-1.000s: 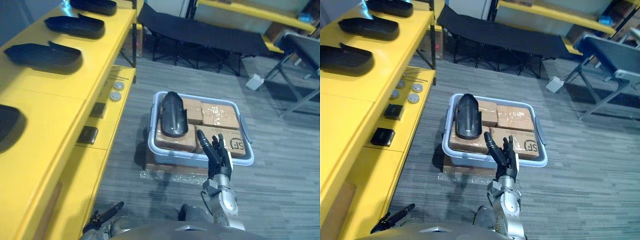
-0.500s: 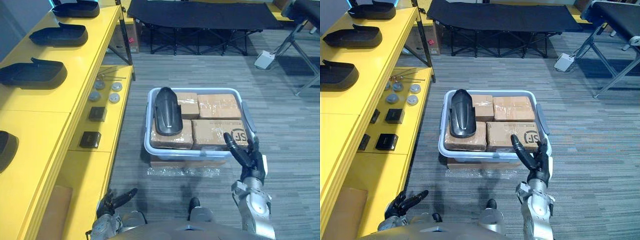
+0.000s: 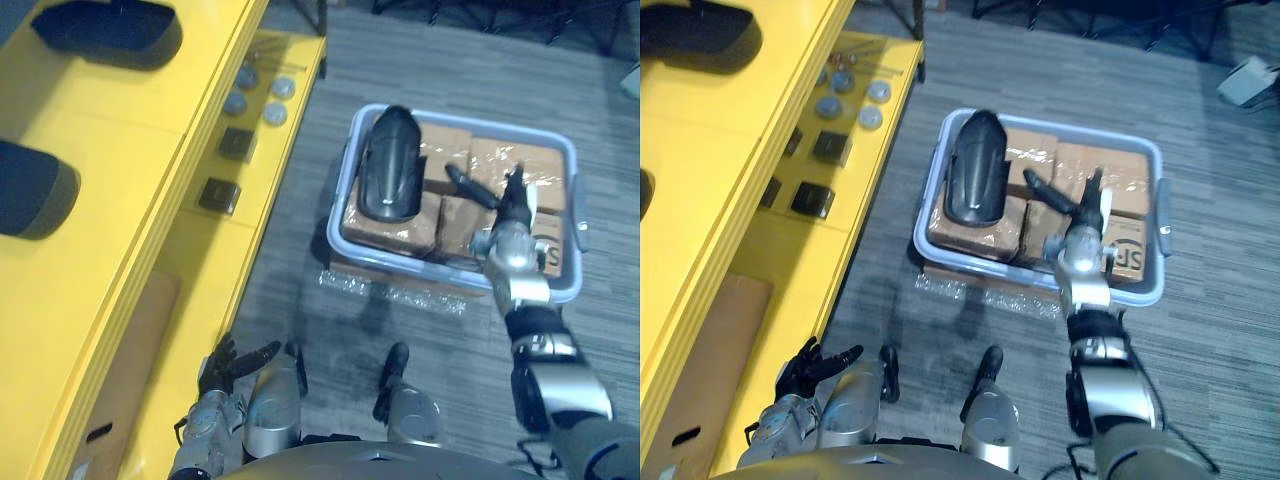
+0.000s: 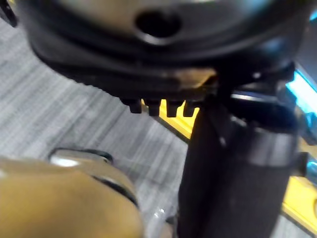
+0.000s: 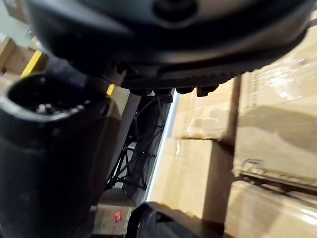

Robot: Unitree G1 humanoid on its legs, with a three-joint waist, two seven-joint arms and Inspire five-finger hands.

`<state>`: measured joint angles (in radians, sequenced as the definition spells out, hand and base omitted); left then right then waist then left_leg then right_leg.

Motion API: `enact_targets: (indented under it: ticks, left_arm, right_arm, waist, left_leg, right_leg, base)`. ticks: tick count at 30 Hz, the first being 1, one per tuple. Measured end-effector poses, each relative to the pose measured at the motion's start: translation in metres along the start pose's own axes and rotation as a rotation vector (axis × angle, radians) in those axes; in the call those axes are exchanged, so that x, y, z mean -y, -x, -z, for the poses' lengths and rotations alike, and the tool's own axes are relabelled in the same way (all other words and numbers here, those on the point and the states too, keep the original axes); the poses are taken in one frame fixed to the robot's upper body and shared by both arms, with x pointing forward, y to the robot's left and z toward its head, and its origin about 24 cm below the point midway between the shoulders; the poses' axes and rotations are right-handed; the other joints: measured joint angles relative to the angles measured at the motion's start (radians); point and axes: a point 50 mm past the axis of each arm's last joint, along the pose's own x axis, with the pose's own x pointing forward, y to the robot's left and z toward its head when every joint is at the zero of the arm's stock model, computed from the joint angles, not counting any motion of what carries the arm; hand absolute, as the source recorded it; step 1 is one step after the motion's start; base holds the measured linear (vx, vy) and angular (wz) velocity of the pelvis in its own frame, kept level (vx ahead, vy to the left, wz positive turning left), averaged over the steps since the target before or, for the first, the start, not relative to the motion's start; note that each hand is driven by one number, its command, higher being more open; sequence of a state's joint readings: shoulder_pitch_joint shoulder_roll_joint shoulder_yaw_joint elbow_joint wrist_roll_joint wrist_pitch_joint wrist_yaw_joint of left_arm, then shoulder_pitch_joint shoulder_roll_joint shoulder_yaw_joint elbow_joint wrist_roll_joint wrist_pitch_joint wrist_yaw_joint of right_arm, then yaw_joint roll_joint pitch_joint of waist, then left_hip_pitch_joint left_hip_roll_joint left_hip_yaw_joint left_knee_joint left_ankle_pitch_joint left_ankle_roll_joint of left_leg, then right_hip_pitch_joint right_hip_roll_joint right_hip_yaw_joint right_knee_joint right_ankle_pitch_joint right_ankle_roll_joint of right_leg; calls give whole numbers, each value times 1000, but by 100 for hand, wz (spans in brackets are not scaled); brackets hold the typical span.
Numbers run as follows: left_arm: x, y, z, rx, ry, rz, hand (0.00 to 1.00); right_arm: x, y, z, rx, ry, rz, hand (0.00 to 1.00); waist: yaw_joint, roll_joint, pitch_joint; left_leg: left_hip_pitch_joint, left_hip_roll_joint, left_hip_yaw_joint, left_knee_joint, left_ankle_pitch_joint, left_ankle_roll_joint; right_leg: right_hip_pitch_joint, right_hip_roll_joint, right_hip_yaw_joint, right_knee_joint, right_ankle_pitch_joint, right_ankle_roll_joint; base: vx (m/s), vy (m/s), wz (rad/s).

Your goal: Walk over and take three plastic housings, then place them on the shelf

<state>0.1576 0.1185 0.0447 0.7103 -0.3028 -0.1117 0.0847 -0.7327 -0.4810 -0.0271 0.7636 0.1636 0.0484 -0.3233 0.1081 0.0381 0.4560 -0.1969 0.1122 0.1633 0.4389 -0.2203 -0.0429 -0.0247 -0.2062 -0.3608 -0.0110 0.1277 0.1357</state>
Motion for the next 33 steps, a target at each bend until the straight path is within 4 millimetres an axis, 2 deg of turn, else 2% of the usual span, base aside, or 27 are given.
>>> enact_targets:
  ticks: [2,3,7,10,11,14,15,18,22,23,28,30,33]
  left_arm:
    - [3,0,0,6,17,8,100]
    - [5,0,-3,25,12,19,100]
    - [11,-1,-6,46,-2,47,100]
    - [18,-3,-11,59,4,75,100]
    - [22,-4,-12,58,9,93,100]
    - [26,-5,-13,63,11,110,100]
    - [32,-6,-16,69,9,133,100]
    - [33,-6,-17,72,23,138,100]
    - [40,-7,-18,70,29,165,100]
    - [41,-6,-18,69,27,168,100]
    - [42,-7,-19,69,27,173,100]
    - [42,-7,-18,62,39,175,100]
    - [42,-7,-18,61,38,174,100]
  right_arm:
    - [9,-12,-24,29,28,26,100]
    - [11,-17,-34,31,49,33,100]
    - [3,-23,-48,22,134,25,100]
    - [12,-29,-46,-61,203,56,100]
    - [20,-31,-41,-96,261,82,100]
    - [28,-33,-38,-159,372,111,100]
    - [40,-34,-34,-204,443,135,100]
    - [47,-34,-29,-282,489,140,100]
    - [59,-34,-28,-320,567,167,100]
    - [61,-33,-28,-330,588,175,0]
    - [65,-33,-28,-342,668,199,0]
    - [76,-34,-35,-339,749,237,0]
    - [83,-35,-41,-349,797,240,0]
  waist:
    - [23,6,22]
    - [47,6,25]
    - [64,21,35]
    - [99,31,40]
    - [113,42,46]
    - [124,55,50]
    - [140,69,57]
    - [144,75,58]
    - [158,96,63]
    - [161,99,64]
    - [162,103,65]
    - [163,103,65]
    - [160,105,64]
  left_leg:
    - [-30,-1,-22,14,2,4]
    - [-41,-2,-29,15,4,6]
    - [-61,-5,-59,30,5,8]
    - [-80,-10,-74,31,10,14]
    - [-82,-14,-81,34,11,15]
    - [-111,-18,-89,51,12,17]
    - [-121,-20,-89,61,12,19]
    - [-149,-25,-93,76,12,22]
    - [-162,-24,-95,94,12,26]
    - [-163,-24,-95,96,12,26]
    - [-173,-24,-94,98,13,28]
    - [-173,-22,-88,98,14,29]
    - [-172,-20,-86,95,15,29]
  right_leg:
    - [-15,0,-19,12,0,0]
    - [-22,-1,-26,13,0,0]
    - [-25,-2,-51,29,-4,-4]
    - [-38,-7,-68,39,-9,-8]
    - [-42,-13,-74,60,-20,-6]
    - [-77,-26,-77,104,-34,-9]
    - [-90,-33,-76,122,-37,-9]
    - [-118,-42,-76,143,-46,-4]
    - [-132,-52,-77,170,-53,-2]
    - [-133,-52,-78,171,-53,-2]
    - [-141,-55,-78,173,-52,-1]
    - [-146,-56,-74,174,-52,0]
    - [-148,-55,-73,176,-52,-1]
  base:
    - [-48,24,28]
    - [-38,14,16]
    - [-29,19,18]
    - [-33,16,16]
    - [-41,31,19]
    - [-52,50,7]
    - [-76,76,2]
    - [-76,62,3]
    - [-71,42,1]
    - [-67,33,2]
    - [-41,29,1]
    - [-21,37,-5]
    - [-6,16,-3]
